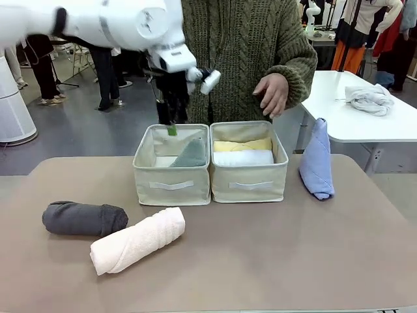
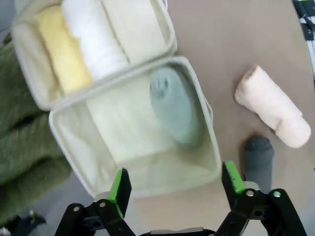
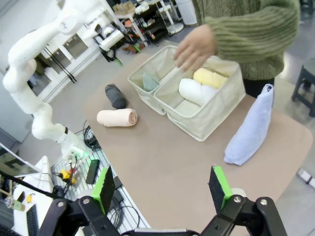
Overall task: Sort the towels based on their folding style.
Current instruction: Pick up one triangle-folded towel and place it in the left Fabric basket.
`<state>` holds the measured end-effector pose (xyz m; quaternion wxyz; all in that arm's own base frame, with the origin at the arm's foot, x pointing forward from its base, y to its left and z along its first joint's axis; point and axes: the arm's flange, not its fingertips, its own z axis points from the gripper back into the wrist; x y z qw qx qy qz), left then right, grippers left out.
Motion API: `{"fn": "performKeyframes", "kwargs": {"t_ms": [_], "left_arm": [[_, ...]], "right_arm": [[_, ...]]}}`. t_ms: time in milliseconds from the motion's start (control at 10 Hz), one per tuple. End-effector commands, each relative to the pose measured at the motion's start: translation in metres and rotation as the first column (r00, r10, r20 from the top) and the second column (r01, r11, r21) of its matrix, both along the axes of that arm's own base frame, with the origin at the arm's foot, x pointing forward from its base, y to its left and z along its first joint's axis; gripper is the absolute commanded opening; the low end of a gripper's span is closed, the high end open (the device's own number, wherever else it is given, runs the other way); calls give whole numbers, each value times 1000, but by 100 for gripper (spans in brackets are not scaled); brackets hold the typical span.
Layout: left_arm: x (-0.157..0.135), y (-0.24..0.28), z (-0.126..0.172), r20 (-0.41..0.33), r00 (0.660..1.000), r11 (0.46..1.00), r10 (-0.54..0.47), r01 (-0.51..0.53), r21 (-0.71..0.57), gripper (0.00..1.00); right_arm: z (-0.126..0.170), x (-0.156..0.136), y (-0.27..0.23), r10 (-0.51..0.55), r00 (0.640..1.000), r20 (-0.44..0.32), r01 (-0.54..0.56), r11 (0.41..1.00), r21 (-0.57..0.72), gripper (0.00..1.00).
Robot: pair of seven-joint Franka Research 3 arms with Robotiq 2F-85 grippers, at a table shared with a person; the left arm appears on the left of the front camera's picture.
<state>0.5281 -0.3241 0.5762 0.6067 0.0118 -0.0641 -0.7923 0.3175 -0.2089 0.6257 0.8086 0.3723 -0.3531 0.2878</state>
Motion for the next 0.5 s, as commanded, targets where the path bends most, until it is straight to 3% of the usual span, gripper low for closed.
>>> {"fn": "performKeyframes", "kwargs": {"t_ms": [0, 100, 200, 400], "left_arm": [[-81, 112, 54, 74, 991, 992, 115, -110, -60, 96], [-110, 162, 73, 91, 980, 980, 175, -165, -115, 100], [-120, 196, 83, 105, 971, 968, 214, -196, -157, 100], [-147, 253, 72, 84, 948, 921, 306, -272, -278, 100]], "right_arm": [[1, 0, 1, 10, 1000, 14, -10, 1000, 12, 100], [1, 0, 1, 10, 1000, 14, -10, 1000, 12, 100], [1, 0, 1, 10, 1000, 14, -10, 1000, 12, 100], [1, 0, 1, 10, 1000, 14, -10, 1000, 12, 100]]}}
